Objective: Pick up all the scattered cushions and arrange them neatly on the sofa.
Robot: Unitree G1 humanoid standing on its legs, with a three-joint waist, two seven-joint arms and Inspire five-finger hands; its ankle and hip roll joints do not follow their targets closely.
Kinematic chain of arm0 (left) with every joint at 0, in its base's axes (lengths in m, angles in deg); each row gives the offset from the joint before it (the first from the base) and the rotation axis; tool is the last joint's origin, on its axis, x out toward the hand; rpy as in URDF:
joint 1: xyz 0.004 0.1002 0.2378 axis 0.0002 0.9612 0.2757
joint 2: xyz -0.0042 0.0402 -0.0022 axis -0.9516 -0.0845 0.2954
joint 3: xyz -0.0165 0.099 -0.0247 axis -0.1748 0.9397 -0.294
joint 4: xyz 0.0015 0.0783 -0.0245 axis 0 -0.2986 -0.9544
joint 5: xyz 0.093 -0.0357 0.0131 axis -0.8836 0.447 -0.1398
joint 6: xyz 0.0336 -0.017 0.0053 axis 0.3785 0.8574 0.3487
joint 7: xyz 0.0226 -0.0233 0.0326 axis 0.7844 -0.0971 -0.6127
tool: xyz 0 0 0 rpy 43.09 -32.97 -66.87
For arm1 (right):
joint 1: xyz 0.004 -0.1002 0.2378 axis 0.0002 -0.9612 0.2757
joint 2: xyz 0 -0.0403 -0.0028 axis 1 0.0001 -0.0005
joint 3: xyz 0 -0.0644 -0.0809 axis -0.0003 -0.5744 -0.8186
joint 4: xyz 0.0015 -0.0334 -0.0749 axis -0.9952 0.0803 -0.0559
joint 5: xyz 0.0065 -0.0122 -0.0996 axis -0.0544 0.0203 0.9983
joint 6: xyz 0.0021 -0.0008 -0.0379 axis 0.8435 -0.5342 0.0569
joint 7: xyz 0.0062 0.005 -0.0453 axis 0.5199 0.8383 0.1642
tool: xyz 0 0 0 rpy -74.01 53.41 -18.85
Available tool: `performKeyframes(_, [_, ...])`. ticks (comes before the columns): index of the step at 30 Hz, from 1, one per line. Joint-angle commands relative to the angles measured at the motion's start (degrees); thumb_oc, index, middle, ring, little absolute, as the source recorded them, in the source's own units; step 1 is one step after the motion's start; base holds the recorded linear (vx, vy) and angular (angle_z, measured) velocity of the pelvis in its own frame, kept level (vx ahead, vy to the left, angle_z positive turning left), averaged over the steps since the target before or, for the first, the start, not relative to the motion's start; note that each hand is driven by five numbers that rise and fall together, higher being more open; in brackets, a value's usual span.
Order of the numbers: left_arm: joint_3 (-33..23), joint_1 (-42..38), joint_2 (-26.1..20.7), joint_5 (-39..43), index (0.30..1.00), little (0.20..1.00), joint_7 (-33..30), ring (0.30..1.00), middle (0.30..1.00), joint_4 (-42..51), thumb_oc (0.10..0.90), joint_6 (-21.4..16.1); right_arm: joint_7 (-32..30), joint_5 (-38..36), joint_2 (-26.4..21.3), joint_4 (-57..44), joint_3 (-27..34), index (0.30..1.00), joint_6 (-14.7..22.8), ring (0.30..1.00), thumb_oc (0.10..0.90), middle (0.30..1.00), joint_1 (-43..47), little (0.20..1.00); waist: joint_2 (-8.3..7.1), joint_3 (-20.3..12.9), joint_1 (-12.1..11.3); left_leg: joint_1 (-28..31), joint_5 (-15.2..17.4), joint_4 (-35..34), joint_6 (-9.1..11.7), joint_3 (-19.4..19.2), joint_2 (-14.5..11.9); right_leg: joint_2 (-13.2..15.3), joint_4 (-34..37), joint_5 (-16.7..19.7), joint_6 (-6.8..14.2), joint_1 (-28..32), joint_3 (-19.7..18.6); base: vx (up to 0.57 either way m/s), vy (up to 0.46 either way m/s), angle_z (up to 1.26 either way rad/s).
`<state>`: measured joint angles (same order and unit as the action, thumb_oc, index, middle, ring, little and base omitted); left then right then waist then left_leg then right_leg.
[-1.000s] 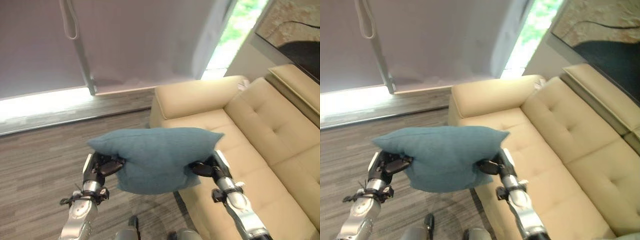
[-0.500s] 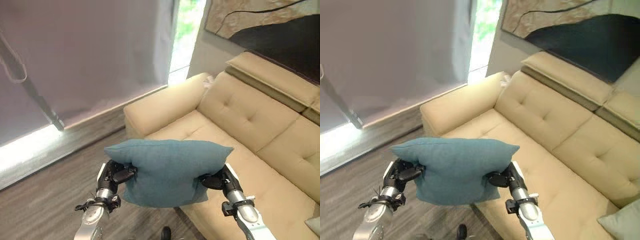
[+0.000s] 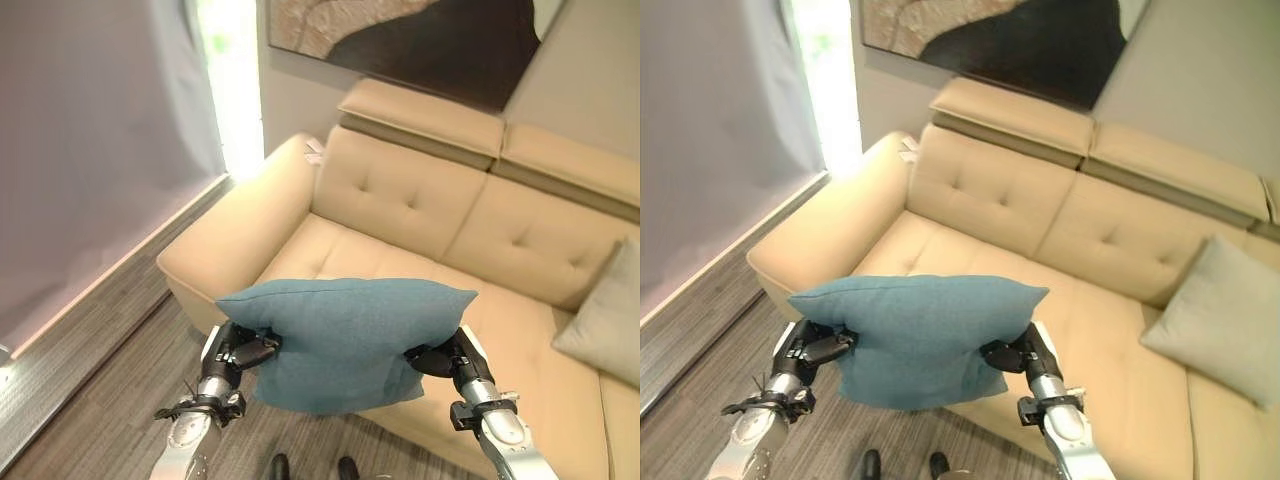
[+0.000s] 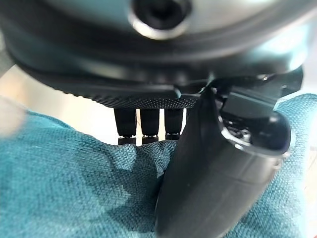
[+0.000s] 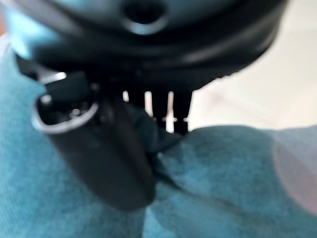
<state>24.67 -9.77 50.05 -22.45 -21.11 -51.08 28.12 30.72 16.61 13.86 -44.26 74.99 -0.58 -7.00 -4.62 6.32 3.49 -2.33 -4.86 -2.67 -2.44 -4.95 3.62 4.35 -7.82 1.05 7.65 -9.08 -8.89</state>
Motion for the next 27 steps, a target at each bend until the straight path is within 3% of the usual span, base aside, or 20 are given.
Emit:
performKeyframes(1, [2.37,-5.57,2.02,-1.15,0.3,0.3,3.91,0.3,0.3,11.02,0.4,-7.19,2.28,-0.23,1.46,-7.35,-1.76,0.3,8.15,0.3,0.4,0.3,9.14,0.3,-0.77,-2.38,-1.33,2.18,9.28,3.64,2.48,0.12,-2.4,-3.18,1.12,0.23,1.3,1.69,7.83,0.08,0.054,-1.1])
performKeyframes(3, [1.82,-5.28,2.01,-1.06,0.3,0.3,3.42,0.3,0.3,11.2,0.4,-7.18,2.55,-0.39,1.94,-7.05,-2.29,0.3,7.95,0.3,0.4,0.3,9.6,0.3,-0.74,-2.68,-1.68,3.6,9.61,2.35,2.62,-2.77,-2.51,-1.68,2.98,1.67,1.2,0.51,15.06,0.11,0.039,-1.06])
performKeyframes(4, [1.17,-4.97,2.2,-1.14,0.3,0.3,3.4,0.3,0.3,11.26,0.4,-7.02,2.7,-0.39,2.05,-7.06,-2.29,0.3,7.89,0.3,0.4,0.3,9.96,0.3,-0.31,-2.85,-1.81,4.74,9.91,1.45,2.6,-4.57,-2.73,-0.75,4.38,2.38,0.98,-0.54,21.52,0.15,0.021,-1.17])
performKeyframes(7, [0.61,-5.05,2.5,-1.63,0.3,0.3,3.58,0.3,0.3,11.05,0.4,-6.84,3.15,-0.36,2.18,-7.08,-2.12,0.3,7.82,0.3,0.4,0.3,9.94,0.3,0.21,-2.68,-1.26,5.8,10.26,1.2,2.59,-5.99,-2.87,0.13,4.7,2.97,1.16,-2.7,27.29,0.14,-0.006,-0.69])
performKeyframes(15, [1.95,-4.98,3.79,-2.2,0.3,0.3,5.13,0.3,0.3,10.71,0.4,-6.56,3.02,-0.55,1.0,-7.45,-0.84,0.3,8.16,0.3,0.4,0.3,7.44,0.3,-0.09,-4.3,0.09,8.39,13.59,4.93,3.41,-5.15,-2.46,-0.79,8.07,3.14,-0.53,1.23,24.4,0.19,-0.053,-0.05])
performKeyframes(16, [1.99,-4.98,3.64,-2.56,0.3,0.3,5.2,0.3,0.3,10.8,0.4,-6.53,2.96,-0.71,0.83,-7.48,-0.7,0.3,8.23,0.3,0.4,0.3,7.3,0.3,0.02,-4.66,0.15,8.36,13.6,7.13,3.99,-5.24,-3.09,-1.22,8.64,2.77,-0.9,2.27,24.39,0.27,-0.148,-0.01])
performKeyframes(17, [1.83,-5.3,3.73,-2.43,0.3,0.3,4.9,0.3,0.3,10.9,0.4,-6.59,2.8,-1.31,0.35,-7.57,-0.54,0.3,8.32,0.3,0.4,0.3,7.27,0.3,-0.05,-4.52,0.02,6.44,12.47,15.18,5.73,-6.01,-5.12,-1.78,9.29,2.19,-1.74,4.4,24.24,0.19,-0.12,-0.02])
performKeyframes(18, [1.82,-5.34,3.7,-2.43,0.3,0.3,4.9,0.3,0.3,10.9,0.4,-6.59,2.8,-1.32,0.39,-7.58,-0.53,0.3,8.31,0.3,0.4,0.3,7.31,0.3,-0.25,-4.65,0.1,6.14,12.23,15.18,5.7,-5.96,-4.94,-1.59,9.33,2.33,-1.76,4.16,24.27,0.19,-0.144,-0.11])
performKeyframes(19, [1.51,-5.61,3.84,-2.03,0.3,0.3,4.37,0.3,0.3,10.75,0.4,-6.82,2.43,-2.01,-0.12,-7.66,-0.42,0.3,8.17,0.3,0.4,0.3,7.35,0.3,-0.74,-3.96,-0.5,2.75,9.91,23.86,6.95,-6.17,-6.84,-2.06,9.99,1.69,-2.94,6.23,23.89,0.07,-0.069,-0.13])
performKeyframes(21, [1.31,-5.61,3.95,-1.78,0.3,0.3,4.29,0.3,0.3,10.65,0.4,-6.83,2.35,-2.51,-0.19,-7.76,-0.3,0.3,8.05,0.3,0.4,0.3,7.2,0.3,-1.32,-3.91,-0.63,1.16,9.03,25.78,6.71,-6.06,-6.83,-1.71,10.14,1.35,-3.31,6.57,23.81,0.11,-0.048,-0.08])
performKeyframes(23, [1.05,-5.51,4.33,-1.5,0.3,0.3,4.06,0.3,0.3,10.39,0.4,-6.73,2.29,-2.55,-0.43,-7.79,-0.09,0.3,7.93,0.3,0.4,0.3,6.86,0.3,-2.0,-3.52,-1.24,-1.63,10.22,26.01,5.62,-5.71,-6.91,-1.36,10.96,0.91,-3.21,7.78,23.09,0.15,0.009,-0.13])
performKeyframes(24, [0.83,-5.26,4.58,-1.18,0.3,0.3,4.18,0.3,0.3,10.37,0.4,-6.55,2.12,-2.18,-0.8,-7.77,0.33,0.3,7.82,0.3,0.4,0.3,6.64,0.3,-2.45,-3.19,-1.7,-2.61,12.18,22.71,4.9,-5.11,-6.95,-1.08,11.58,0.54,-2.67,8.87,22.27,0.08,0.032,-0.16])
performKeyframes(27, [0.75,-5.1,4.48,-1.3,0.3,0.3,4.07,0.3,0.3,10.59,0.4,-6.39,2.02,-2.25,-0.81,-7.8,0.81,0.3,7.69,0.3,0.4,0.3,6.38,0.3,-2.95,-3.12,-2.04,-4.48,11.5,17.92,4.79,-4.17,-6.21,-0.72,12.02,0.1,-2.32,9.65,21.45,0.13,0.053,-0.04])
